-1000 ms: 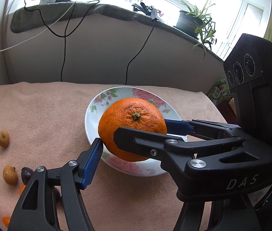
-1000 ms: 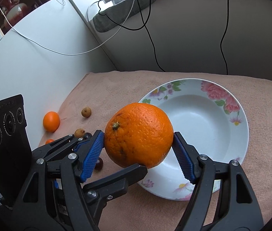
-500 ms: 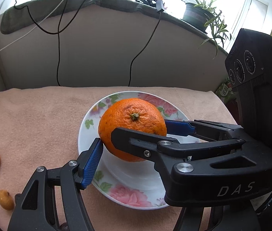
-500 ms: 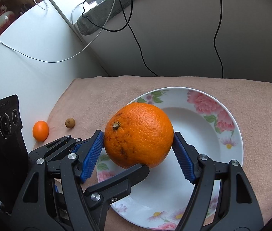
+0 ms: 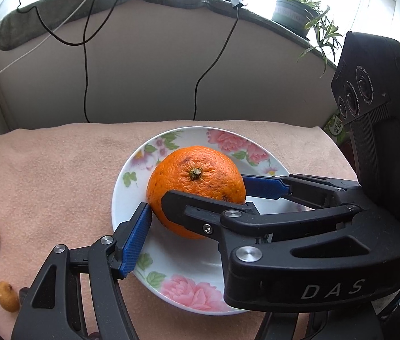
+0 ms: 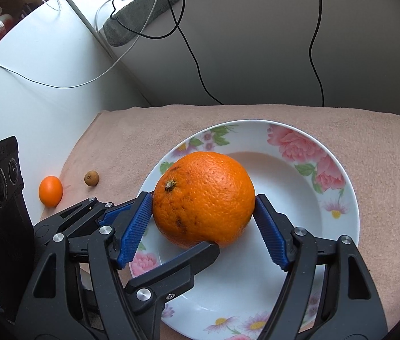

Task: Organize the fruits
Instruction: 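Lower the orange onto the plate and open the right gripper, then move the right tool to the second large orange beside the wall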

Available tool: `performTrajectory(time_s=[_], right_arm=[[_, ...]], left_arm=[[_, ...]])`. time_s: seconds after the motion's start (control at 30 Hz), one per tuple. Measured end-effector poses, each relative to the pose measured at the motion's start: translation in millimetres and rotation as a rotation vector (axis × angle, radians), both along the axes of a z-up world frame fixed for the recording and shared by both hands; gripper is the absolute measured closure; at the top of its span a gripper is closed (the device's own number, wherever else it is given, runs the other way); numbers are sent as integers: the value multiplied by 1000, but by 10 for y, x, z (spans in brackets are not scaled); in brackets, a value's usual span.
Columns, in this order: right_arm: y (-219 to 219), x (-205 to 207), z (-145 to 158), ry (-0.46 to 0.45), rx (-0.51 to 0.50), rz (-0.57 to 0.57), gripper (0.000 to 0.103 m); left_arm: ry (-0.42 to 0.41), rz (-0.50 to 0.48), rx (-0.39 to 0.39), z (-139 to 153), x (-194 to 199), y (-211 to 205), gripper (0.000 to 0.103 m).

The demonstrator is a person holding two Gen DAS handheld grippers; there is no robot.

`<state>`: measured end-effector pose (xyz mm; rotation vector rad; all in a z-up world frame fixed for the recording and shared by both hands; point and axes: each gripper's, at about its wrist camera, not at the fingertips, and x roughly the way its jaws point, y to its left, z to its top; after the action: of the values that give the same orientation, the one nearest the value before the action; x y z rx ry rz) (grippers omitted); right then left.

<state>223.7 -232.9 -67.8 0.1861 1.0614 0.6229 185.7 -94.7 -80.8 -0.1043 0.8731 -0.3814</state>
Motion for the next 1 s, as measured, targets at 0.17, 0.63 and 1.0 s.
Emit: performTrajectory(time_s=[0.17,0.63,1.0], right_arm=[[-8,-42,36,-32,-26,-11,21],[-147,-257,257,-101,-25,-55,21],[-36,-553,539,-183,-31,-35,20]], left_arm=[[-9,8,25,6,-29,-27,35],[-52,46,21,150,-253,203,34],[-108,97,37,327,-530,359,34]])
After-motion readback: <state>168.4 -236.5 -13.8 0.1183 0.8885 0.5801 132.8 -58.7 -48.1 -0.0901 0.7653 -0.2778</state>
